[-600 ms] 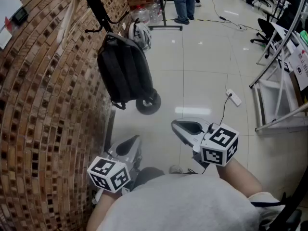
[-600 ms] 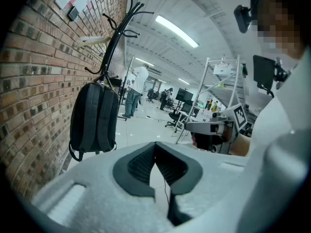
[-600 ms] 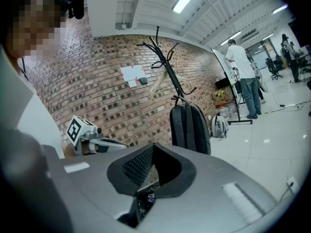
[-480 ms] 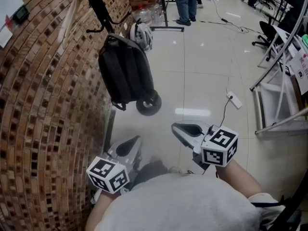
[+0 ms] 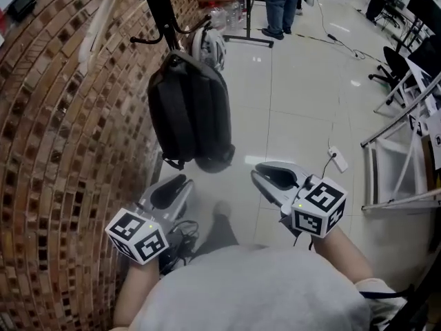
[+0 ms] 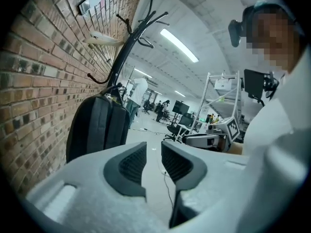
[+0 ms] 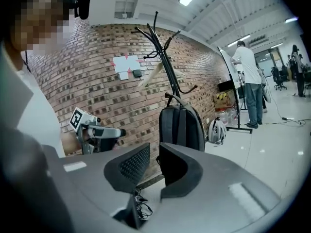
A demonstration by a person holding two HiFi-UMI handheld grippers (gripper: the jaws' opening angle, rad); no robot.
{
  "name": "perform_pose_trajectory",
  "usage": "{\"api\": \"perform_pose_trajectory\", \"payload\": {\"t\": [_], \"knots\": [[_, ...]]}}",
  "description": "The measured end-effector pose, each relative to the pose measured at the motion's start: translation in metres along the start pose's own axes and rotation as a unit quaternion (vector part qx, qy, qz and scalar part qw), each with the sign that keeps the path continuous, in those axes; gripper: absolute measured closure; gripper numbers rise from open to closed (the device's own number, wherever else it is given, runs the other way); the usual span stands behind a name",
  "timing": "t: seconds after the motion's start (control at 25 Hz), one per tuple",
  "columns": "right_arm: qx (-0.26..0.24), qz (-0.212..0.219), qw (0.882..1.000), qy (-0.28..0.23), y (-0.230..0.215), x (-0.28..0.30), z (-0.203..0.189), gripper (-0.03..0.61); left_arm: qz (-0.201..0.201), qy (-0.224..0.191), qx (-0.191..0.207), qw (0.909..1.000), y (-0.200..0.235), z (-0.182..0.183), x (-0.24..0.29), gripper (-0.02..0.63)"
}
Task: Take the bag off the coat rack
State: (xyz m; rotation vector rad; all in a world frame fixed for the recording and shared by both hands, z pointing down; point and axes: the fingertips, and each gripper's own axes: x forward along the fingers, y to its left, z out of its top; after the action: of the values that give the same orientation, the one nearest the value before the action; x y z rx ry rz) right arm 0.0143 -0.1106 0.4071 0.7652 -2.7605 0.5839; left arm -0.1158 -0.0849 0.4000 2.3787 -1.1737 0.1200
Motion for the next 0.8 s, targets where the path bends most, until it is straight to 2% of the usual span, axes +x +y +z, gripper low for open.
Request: {"api": "perform_pose_trajectory", "payload": {"t": [0.32,0.44,0.52,0.8], "knots": [[-0.034,-0.021,0.999,0.026,-0.075,0.121,0.059,0.425,0.000,-0.014,0.017,0.9998,0.135,0.080,0.051,0.351],[-0.053,-0.020,0.998,0.032,-0.096,0.158,0.077,0.309,0.003,-0.011,0.050,0.9987,0.175,0.104,0.065,0.305],[-0.057,-0.022,0.998,0.033,-0.113,0.174,0.086,0.235,0.010,0.004,0.070,0.9975,0.196,0.110,0.076,0.240],[-0.052,-0.030,0.997,0.045,-0.162,0.225,0.090,0.099,-0.019,0.071,0.099,0.9923,0.241,0.105,0.121,0.096]]}}
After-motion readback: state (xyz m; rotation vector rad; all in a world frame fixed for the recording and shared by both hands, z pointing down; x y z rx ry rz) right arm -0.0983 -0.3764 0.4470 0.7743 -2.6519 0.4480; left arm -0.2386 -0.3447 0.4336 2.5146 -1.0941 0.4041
